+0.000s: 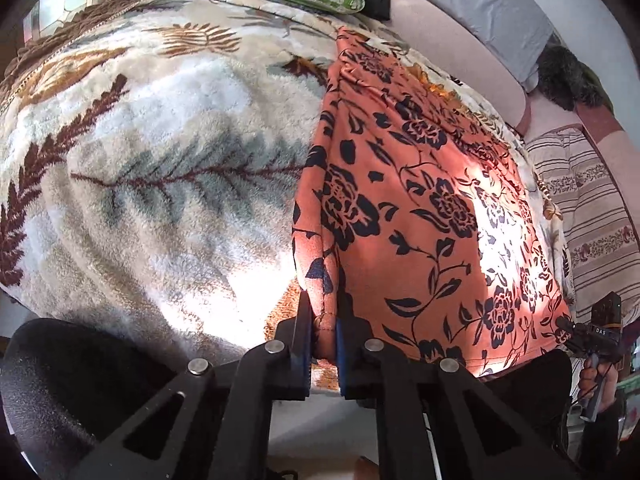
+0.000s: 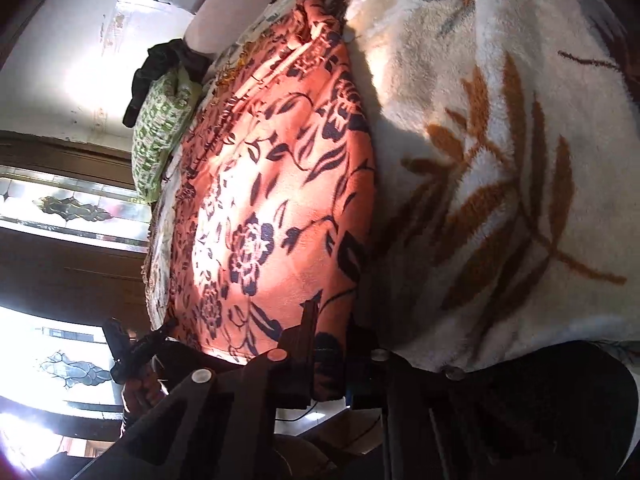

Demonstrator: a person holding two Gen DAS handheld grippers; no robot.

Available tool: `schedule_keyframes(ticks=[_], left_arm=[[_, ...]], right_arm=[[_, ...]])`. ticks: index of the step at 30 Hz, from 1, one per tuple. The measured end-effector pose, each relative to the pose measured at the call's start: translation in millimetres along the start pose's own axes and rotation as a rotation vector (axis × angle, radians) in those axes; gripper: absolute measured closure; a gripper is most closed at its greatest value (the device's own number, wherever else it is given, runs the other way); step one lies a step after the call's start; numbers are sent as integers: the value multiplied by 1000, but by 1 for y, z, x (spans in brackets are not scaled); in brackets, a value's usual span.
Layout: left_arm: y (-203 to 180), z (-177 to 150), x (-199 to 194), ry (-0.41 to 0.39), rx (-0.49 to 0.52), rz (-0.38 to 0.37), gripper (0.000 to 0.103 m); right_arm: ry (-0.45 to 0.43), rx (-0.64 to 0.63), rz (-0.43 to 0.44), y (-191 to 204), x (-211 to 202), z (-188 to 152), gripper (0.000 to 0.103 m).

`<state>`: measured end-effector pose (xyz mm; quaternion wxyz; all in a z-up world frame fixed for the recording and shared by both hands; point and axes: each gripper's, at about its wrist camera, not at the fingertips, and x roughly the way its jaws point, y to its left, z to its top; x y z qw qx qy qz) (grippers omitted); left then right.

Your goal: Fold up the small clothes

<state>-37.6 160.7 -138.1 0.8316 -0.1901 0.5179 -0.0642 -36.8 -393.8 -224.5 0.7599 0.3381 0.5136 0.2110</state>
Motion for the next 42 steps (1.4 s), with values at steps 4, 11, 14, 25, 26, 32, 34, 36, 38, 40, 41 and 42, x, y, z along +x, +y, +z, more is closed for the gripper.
schedule_keyframes(ticks=[4, 11, 14, 25, 26, 32, 34, 36, 38, 40, 41, 42], left_arm=[[11, 0, 25, 67, -43, 28, 87], [5, 10, 22, 90, -38, 7, 93], [-6, 25, 6, 52, -11, -31, 95], [-68, 245, -12, -290, 110, -149, 90], [-68, 265, 7, -307, 111, -115, 78], [-32, 319, 140, -143, -8, 169, 9], [-18, 302, 125, -194, -66, 97, 9], [-17, 277, 99, -241, -44, 78, 9], [-20, 247, 74, -259, -46, 50, 9], [-13, 211, 58, -245, -81, -23, 9], [-13, 194, 55, -239, -109, -60, 9], [-16, 180, 56, -221, -140, -85, 9]], right_arm=[[33, 26, -19, -10, 9, 9, 93], [73, 123, 34, -29, 21, 13, 88], [69, 90, 25, -18, 16, 21, 94], [-241, -56, 241, 89, -20, 214, 96], [-277, -35, 246, 91, -13, 239, 94], [-364, 83, -13, 48, 57, 313, 12], [-341, 104, 31, 37, 59, 290, 12], [-347, 32, 20, 41, 47, 256, 12], [-352, 48, 25, 34, 33, 220, 12], [-344, 134, 71, 22, 24, 183, 12], [-336, 171, 118, 19, 26, 164, 12], [-314, 187, 149, 20, 30, 148, 12]])
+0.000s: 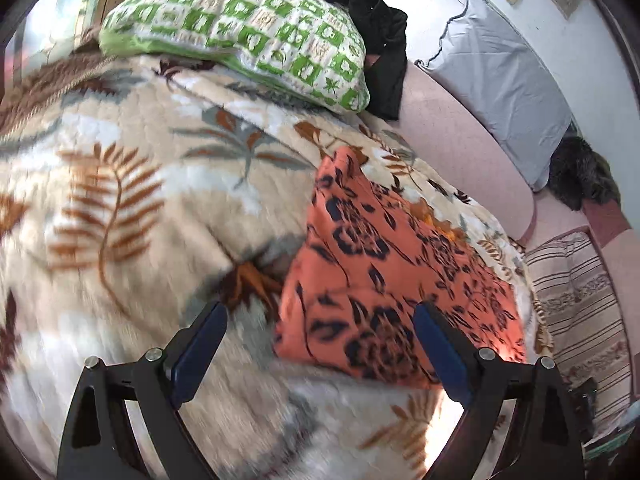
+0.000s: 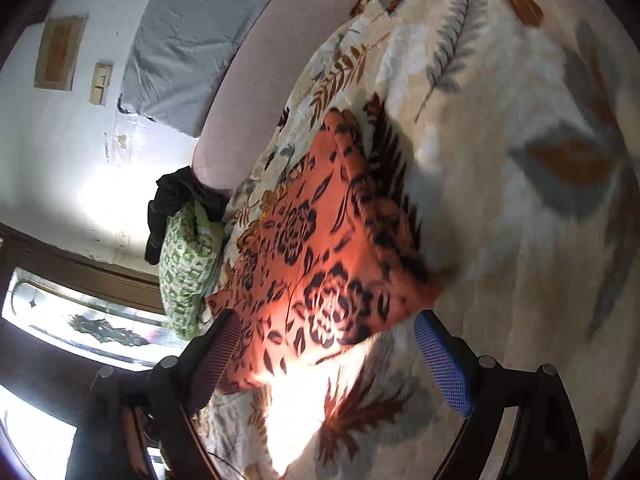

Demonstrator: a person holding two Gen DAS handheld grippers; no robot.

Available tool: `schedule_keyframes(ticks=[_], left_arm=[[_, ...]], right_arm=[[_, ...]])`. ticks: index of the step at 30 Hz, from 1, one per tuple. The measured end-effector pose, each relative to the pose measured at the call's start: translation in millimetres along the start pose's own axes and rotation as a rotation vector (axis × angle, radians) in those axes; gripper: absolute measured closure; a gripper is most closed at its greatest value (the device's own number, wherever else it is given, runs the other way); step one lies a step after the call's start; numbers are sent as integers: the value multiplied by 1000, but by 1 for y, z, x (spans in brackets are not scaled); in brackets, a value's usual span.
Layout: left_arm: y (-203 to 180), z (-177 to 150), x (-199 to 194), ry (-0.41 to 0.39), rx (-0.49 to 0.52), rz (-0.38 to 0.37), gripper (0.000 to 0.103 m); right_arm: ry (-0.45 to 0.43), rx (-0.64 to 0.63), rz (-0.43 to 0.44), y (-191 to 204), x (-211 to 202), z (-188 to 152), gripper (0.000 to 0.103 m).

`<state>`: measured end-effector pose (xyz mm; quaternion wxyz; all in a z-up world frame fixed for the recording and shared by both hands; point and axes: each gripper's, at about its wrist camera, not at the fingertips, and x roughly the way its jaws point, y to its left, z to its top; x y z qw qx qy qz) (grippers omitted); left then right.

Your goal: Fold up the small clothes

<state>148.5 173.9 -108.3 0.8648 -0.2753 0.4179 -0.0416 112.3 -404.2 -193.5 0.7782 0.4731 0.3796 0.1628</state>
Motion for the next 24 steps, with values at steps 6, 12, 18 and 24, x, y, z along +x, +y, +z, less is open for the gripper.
schedule_keyframes(ticks=[6, 12, 18, 24], left_arm=[[-18, -31, 36, -4, -110, 68, 9], [-14, -12, 67, 36, -204, 138, 65], [-40, 10, 48, 13, -105, 131, 90], [-71, -10, -33, -92, -11, 72, 92]], right_arm=[[-82, 127, -9, -4, 33, -15, 13], [-173, 318, -56, -9, 58, 8, 50], [-129, 258, -145, 9, 71, 29, 92], [-175, 59, -137, 68, 23, 20, 93]])
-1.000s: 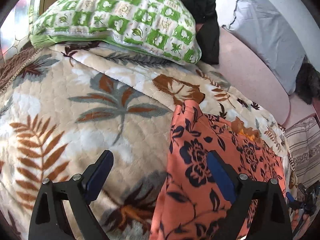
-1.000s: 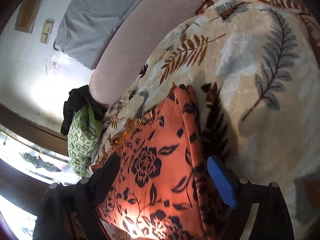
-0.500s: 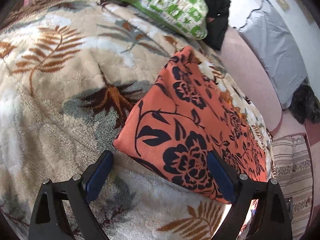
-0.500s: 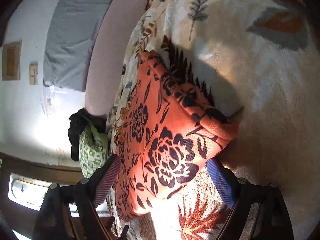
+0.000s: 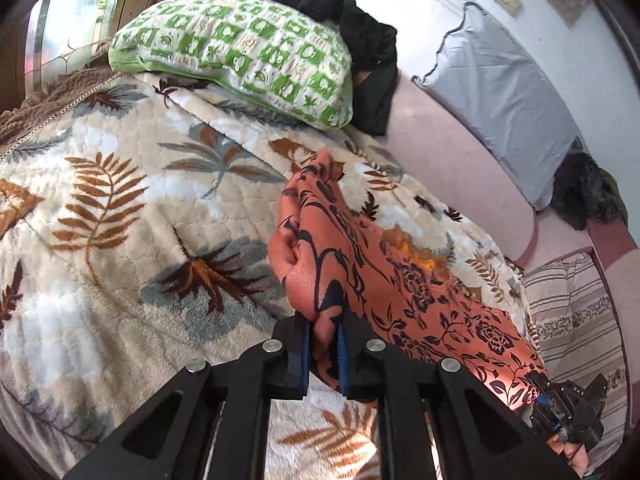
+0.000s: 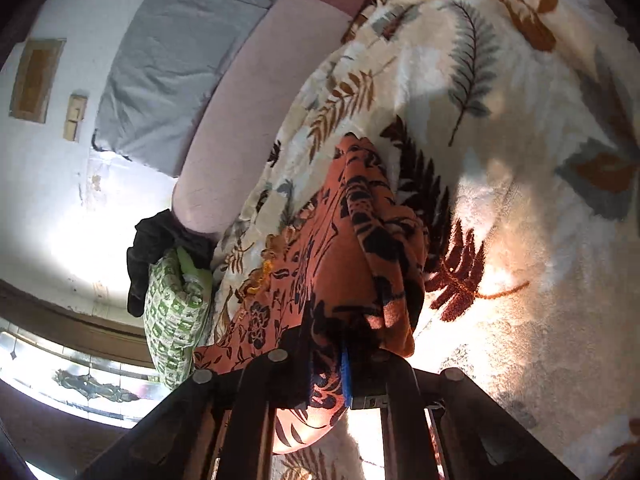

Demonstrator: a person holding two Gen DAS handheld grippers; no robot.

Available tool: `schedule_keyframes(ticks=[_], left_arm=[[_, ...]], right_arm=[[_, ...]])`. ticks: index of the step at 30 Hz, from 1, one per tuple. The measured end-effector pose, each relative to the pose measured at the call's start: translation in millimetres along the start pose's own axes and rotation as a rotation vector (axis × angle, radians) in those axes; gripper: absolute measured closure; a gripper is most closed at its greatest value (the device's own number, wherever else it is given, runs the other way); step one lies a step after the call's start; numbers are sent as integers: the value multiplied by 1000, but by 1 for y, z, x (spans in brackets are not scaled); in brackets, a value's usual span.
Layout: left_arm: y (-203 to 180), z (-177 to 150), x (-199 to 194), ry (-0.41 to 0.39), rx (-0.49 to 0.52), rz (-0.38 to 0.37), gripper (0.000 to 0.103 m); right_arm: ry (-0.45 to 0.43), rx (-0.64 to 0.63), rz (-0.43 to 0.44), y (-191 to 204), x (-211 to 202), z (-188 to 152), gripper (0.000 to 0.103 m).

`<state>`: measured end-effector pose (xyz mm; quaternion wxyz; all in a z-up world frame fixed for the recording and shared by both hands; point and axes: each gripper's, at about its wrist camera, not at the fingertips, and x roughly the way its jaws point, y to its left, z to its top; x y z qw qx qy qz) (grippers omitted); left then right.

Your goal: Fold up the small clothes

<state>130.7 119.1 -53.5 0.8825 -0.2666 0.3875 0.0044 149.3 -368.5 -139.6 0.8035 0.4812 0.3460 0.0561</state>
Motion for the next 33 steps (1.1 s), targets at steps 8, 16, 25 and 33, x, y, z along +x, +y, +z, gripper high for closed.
schedule_keyframes(ticks=[8, 16, 25, 33], left_arm=[[66, -95, -28, 141, 3, 137, 67], [83, -63, -43, 39, 30, 152, 39], [37, 5, 27, 86, 290, 65, 33], [28, 19, 92, 210, 341, 46, 41]], right_arm=[[92, -53, -71, -45, -73, -81, 82], [56, -132, -178, -88, -100, -65, 48], [127, -363, -169, -21, -18, 28, 48], [178, -400, -196, -21, 7, 31, 48]])
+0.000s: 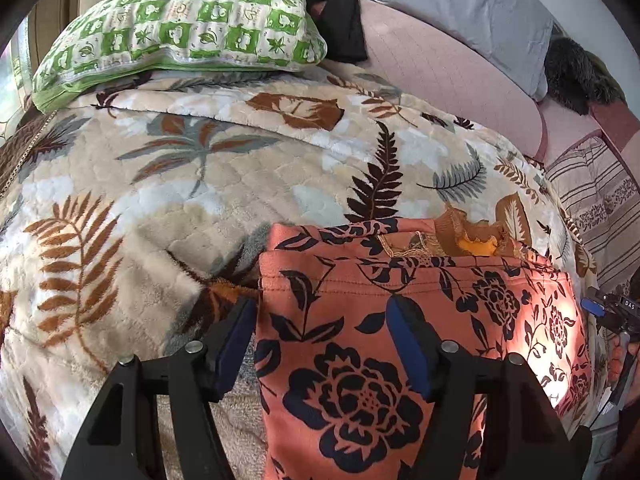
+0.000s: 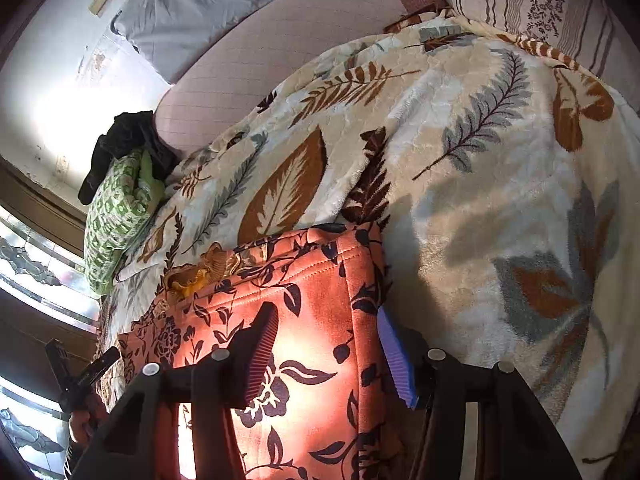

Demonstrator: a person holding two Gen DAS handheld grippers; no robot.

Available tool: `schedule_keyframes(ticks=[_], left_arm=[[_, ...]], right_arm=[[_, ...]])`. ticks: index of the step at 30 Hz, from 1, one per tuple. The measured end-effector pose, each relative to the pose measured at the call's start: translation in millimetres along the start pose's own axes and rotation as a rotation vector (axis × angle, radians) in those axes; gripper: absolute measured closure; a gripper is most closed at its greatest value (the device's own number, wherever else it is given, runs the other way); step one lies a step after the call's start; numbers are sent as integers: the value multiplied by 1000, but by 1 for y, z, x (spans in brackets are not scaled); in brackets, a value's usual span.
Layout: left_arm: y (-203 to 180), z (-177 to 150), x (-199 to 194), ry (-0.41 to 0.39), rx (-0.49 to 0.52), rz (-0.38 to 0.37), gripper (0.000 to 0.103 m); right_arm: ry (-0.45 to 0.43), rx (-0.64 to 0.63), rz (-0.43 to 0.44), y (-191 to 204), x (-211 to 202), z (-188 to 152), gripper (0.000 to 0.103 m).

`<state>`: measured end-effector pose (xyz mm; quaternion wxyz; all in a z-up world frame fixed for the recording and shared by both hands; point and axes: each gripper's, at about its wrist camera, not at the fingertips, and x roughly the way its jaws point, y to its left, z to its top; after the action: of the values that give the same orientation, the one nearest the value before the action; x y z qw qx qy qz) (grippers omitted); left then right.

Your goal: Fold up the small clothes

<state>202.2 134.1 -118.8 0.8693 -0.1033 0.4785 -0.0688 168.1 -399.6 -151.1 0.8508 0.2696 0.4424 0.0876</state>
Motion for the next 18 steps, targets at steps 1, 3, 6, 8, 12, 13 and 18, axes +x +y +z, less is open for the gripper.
schedule_keyframes(ticks=[1, 3, 6, 8, 12, 13, 18], left_arm=[[0, 0, 4, 13, 7, 3, 49], [0, 1, 9, 21, 15, 24, 53], [2, 3, 10, 13, 22, 36, 64], [0, 5, 13, 23, 53, 50, 100], [-11, 8, -4, -52, 124, 64, 100], [-15, 10, -14, -90, 135, 65, 100], [-17, 32, -31, -208, 149, 86, 100]], right_arm=[[8, -2, -1, -2, 3, 1, 48], [31, -26, -22, -1, 13, 6, 48], [52, -70, -73, 1, 32, 14, 48], [61, -96, -88, 5, 42, 19, 63], [62, -225, -172, 32, 43, 20, 96], [39, -255, -185, 39, 37, 20, 96], [-102, -307, -213, 62, 1, 34, 97]])
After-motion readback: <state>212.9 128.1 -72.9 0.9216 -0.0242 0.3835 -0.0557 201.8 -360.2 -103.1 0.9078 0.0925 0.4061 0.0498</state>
